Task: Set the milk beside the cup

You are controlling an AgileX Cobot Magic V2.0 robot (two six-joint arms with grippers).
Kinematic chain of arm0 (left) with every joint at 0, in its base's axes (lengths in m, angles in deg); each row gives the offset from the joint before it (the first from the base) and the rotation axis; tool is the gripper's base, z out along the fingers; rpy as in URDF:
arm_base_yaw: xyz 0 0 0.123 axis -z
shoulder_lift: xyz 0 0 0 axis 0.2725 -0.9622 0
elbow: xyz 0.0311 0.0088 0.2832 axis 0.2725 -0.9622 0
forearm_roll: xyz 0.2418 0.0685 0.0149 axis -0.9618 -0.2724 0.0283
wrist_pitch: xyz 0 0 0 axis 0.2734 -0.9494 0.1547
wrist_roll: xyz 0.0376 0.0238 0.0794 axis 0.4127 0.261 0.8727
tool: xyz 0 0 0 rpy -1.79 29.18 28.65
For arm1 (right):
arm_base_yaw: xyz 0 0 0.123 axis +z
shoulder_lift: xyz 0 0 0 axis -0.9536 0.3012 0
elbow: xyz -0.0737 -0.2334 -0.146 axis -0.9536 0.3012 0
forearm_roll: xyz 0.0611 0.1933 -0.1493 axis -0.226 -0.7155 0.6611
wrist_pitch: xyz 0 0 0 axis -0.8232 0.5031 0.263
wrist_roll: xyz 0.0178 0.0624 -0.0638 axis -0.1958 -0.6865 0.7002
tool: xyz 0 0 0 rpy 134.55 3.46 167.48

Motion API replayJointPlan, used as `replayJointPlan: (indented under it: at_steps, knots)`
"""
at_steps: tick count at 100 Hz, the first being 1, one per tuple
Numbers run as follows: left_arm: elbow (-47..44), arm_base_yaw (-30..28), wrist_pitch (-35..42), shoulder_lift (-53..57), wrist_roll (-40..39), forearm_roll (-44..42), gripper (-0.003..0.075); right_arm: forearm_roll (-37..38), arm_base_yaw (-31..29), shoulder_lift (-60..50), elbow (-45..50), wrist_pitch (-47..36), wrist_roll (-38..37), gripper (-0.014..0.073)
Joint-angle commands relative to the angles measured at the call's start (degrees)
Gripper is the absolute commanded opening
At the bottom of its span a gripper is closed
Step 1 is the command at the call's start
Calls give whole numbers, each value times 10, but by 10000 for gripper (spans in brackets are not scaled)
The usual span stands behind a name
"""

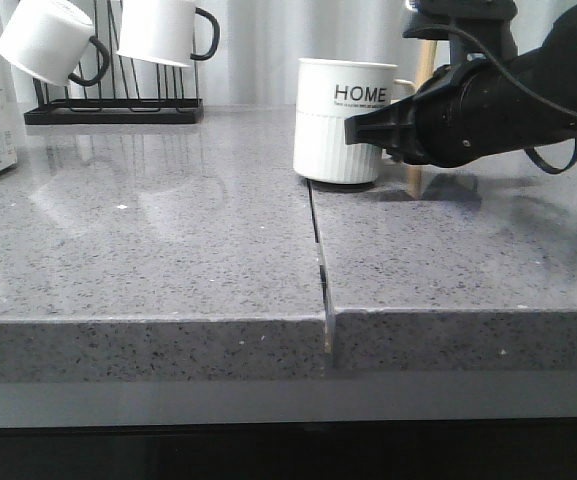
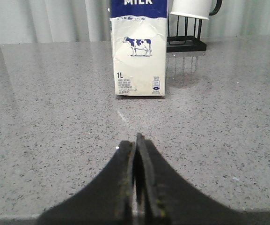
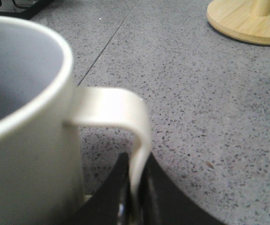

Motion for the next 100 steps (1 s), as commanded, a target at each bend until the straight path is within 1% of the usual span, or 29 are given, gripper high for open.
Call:
replayJointPlan:
  at_steps: [1, 7, 14, 29, 48, 65, 69, 74, 79, 84, 88, 100]
  knots:
    - [-23, -1, 45, 19, 0, 6, -21, 12, -1, -26, -16, -55, -2, 149]
    - [-23, -1, 45, 19, 0, 6, -21, 12, -1, -26, -16, -54, -2, 248]
    - [-23, -1, 45, 19, 0, 6, -21, 12, -1, -27, -15, -50, -3, 307]
    - [-23, -1, 45, 19, 0, 6, -21, 12, -1, -44, -1, -46, -3, 310]
    - [-23, -1, 45, 19, 0, 6, -21, 12, -3, -96, 71, -69, -3, 310]
    - [-23, -1, 45, 19, 0, 6, -21, 12, -3, -163, 132, -67, -3, 306]
    - [-23, -1, 45, 19, 0, 6, -21, 12, -3, -184, 143, -62, -3, 283]
    - [-23, -1, 45, 19, 0, 6, -21, 12, -6, -210, 151, -44, -3, 219]
    - [-23, -1, 45, 19, 0, 6, -21, 12, -13, -236, 156, -16, -3, 123]
    - [-23, -1, 45, 19, 0, 6, -21, 12, -20, -262, 158, 11, -3, 0]
    - [-23, -1, 45, 19, 0, 6, -21, 18, -25, -284, 158, 30, -3, -71]
    - [-23, -1, 45, 19, 0, 6, -21, 63, -45, -347, 158, 100, -5, -67]
